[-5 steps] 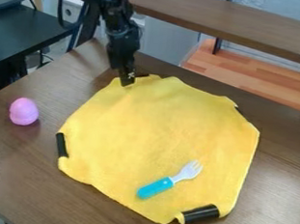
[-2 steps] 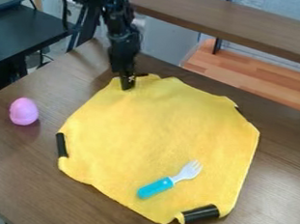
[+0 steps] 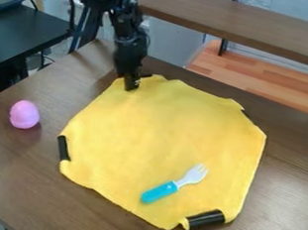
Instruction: Fold the cloth from top left to the bottom right
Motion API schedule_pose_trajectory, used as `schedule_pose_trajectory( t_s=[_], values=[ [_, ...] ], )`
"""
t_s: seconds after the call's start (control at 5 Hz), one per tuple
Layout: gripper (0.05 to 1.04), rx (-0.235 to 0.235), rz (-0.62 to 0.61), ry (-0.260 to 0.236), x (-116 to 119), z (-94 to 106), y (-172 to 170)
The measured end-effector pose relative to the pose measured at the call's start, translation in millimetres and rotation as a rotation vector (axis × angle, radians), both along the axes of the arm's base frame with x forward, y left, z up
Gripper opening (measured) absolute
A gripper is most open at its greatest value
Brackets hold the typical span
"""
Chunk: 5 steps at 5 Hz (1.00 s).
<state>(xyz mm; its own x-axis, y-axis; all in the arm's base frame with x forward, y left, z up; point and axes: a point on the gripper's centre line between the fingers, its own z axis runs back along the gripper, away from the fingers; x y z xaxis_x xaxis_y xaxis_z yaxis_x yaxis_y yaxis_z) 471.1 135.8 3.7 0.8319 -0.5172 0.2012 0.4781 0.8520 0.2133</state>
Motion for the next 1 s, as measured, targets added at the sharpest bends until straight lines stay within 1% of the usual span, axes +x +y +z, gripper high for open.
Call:
schedule_pose_trajectory(
  t_s=[0.2,0.4,0.6,0.8,1.0],
  values=[
    [0.345,0.008,-0.002,0.007,-2.7,-3.2,-4.3],
    [0.163,0.001,-0.008,-0.001,-7.9,-1.7,-8.8],
    [0.063,-0.010,-0.031,-0.032,-21.5,17.6,-19.8],
    [0.050,0.021,-0.101,-0.115,-34.8,59.8,-49.8],
    [0.050,0.113,-0.198,-0.117,-61.1,68.8,-94.4]
  ],
)
